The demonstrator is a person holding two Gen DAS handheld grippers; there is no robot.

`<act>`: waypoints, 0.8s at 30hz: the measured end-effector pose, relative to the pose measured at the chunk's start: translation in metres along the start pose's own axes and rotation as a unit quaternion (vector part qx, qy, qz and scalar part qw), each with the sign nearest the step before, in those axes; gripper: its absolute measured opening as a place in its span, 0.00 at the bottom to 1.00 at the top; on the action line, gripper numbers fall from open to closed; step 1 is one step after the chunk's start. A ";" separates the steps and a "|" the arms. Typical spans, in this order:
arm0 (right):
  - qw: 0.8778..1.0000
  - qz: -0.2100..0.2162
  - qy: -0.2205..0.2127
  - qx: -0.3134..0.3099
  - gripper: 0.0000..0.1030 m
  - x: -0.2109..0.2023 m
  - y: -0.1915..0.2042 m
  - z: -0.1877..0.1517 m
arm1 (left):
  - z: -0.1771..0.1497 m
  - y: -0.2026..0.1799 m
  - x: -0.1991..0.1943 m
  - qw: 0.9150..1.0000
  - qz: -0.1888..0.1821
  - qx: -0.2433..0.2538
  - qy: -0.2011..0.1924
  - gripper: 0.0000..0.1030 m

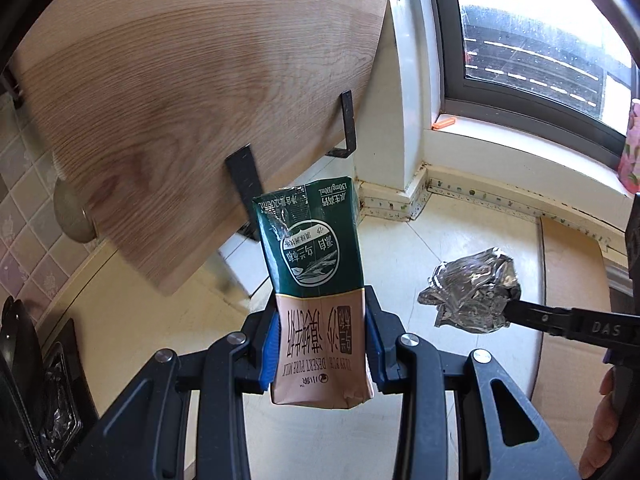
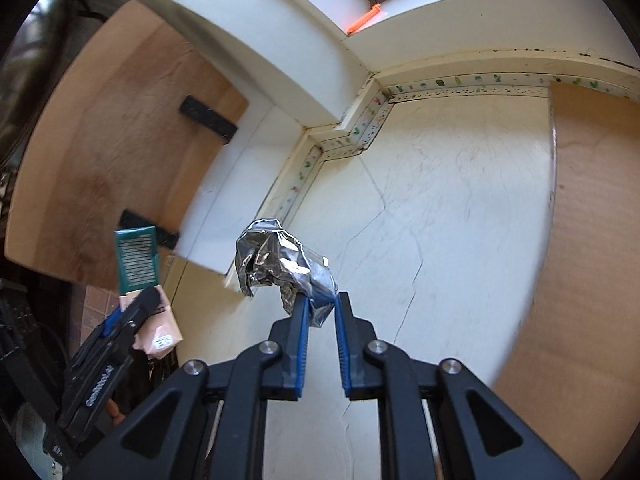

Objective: Collect trash
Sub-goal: 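Carry the carton and foil down over the bin and open both tools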

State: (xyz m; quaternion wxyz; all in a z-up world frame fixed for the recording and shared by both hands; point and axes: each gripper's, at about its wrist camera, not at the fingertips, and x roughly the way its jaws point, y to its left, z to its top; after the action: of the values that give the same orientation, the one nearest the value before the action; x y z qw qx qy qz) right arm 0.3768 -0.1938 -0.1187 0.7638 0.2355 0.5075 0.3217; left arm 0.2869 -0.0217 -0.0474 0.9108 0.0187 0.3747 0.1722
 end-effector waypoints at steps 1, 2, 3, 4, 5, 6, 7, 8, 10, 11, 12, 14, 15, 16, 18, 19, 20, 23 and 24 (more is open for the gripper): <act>1.000 0.001 -0.002 -0.001 0.12 -0.007 0.005 -0.007 | -0.005 0.004 -0.005 1.000 -0.002 -0.001 0.001 0.33; 1.000 0.003 -0.004 -0.002 0.12 -0.014 0.011 -0.016 | -0.012 0.010 -0.012 1.000 -0.005 -0.001 0.002 0.33; 1.000 0.002 -0.008 -0.004 0.12 -0.022 0.017 -0.025 | -0.018 0.015 -0.017 1.000 -0.008 0.000 0.002 0.33; 1.000 0.001 -0.010 -0.005 0.12 -0.027 0.021 -0.032 | -0.022 0.019 -0.021 1.000 -0.010 0.001 0.003 0.33; 1.000 0.000 -0.013 -0.006 0.12 -0.034 0.027 -0.042 | -0.029 0.025 -0.026 1.000 -0.013 0.001 0.004 0.33; 1.000 0.000 -0.015 -0.004 0.12 -0.039 0.033 -0.051 | -0.038 0.032 -0.033 1.000 -0.017 0.002 0.005 0.33; 1.000 -0.002 -0.019 -0.004 0.12 -0.045 0.038 -0.061 | -0.045 0.037 -0.037 1.000 -0.019 0.002 0.005 0.33; 1.000 -0.005 -0.023 -0.005 0.12 -0.051 0.043 -0.071 | -0.054 0.044 -0.043 1.000 -0.024 0.002 0.006 0.33; 0.999 -0.013 -0.031 -0.006 0.12 -0.061 0.055 -0.093 | -0.071 0.057 -0.053 0.999 -0.034 0.004 0.010 0.33; 0.999 -0.016 -0.036 -0.001 0.12 -0.066 0.061 -0.107 | -0.080 0.064 -0.059 0.999 -0.039 0.005 0.011 0.33; 0.999 -0.018 -0.041 0.003 0.12 -0.070 0.068 -0.119 | -0.092 0.071 -0.066 0.999 -0.044 0.007 0.012 0.33; 0.998 -0.026 -0.050 0.007 0.12 -0.077 0.080 -0.142 | -0.110 0.084 -0.078 0.998 -0.055 0.015 0.015 0.33; 0.998 -0.030 -0.055 0.009 0.12 -0.080 0.087 -0.156 | -0.118 0.089 -0.082 0.998 -0.059 0.021 0.015 0.33; 0.997 -0.034 -0.061 0.014 0.12 -0.084 0.094 -0.171 | -0.128 0.095 -0.087 0.998 -0.063 0.027 0.015 0.33; 0.996 -0.039 -0.071 0.022 0.12 -0.088 0.106 -0.199 | -0.148 0.110 -0.099 0.997 -0.074 0.035 0.017 0.33; 0.996 -0.043 -0.077 0.026 0.12 -0.090 0.113 -0.214 | -0.157 0.117 -0.104 0.996 -0.081 0.039 0.018 0.33; 0.995 -0.048 -0.082 0.030 0.12 -0.090 0.120 -0.228 | -0.167 0.122 -0.110 0.995 -0.087 0.044 0.019 0.33; 0.992 -0.060 -0.100 0.043 0.12 -0.091 0.138 -0.267 | -0.191 0.135 -0.122 0.992 -0.105 0.067 0.017 0.33; 0.991 -0.064 -0.105 0.045 0.12 -0.092 0.143 -0.279 | -0.199 0.139 -0.127 0.991 -0.113 0.077 0.016 0.33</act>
State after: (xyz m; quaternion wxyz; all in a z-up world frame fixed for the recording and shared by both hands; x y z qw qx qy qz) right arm 0.0568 -0.1538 -0.0672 0.8203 0.2694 0.4528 0.2227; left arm 0.0243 0.0484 -0.0817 0.9143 0.0437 0.4008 0.0395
